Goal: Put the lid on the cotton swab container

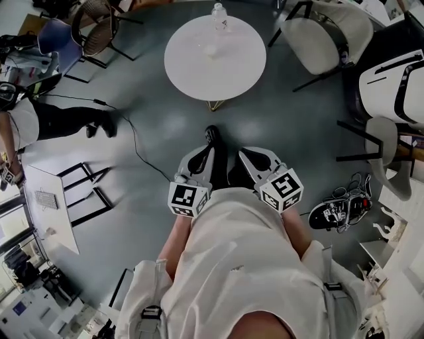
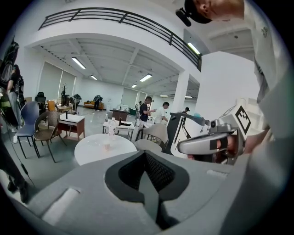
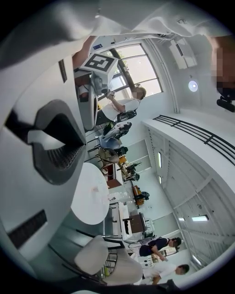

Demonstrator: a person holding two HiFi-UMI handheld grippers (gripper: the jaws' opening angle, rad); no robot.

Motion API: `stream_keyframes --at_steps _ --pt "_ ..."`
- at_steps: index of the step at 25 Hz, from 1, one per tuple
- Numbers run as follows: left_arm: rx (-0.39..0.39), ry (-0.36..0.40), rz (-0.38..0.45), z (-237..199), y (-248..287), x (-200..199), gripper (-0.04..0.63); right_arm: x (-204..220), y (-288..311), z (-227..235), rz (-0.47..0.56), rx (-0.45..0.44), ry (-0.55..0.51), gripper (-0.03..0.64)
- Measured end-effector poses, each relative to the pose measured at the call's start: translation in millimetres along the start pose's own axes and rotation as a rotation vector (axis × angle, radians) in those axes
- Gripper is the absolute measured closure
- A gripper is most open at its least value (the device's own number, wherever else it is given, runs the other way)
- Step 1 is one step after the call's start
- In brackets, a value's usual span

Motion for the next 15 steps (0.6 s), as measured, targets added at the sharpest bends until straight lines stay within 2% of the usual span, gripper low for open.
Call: stream_keyframes --at_steps 6,15 --pt "0.049 0.008 0.022 -31 28 -22 0.584 -28 26 15 0.006 0.050 -0.031 0.612" --pt "0.087 0.034 0.084 -109 66 -68 0.584 -82 78 39 0.035 0.149 -0.091 0.612"
Point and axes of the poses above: the fingertips, and each gripper's own axes: y forward along the fingers, z to its right, x out of its underside, the point moved 7 cm from there along -y, backward along the fingers, and after that the axes turned 4 degrees about z, right-handed, at the moved point
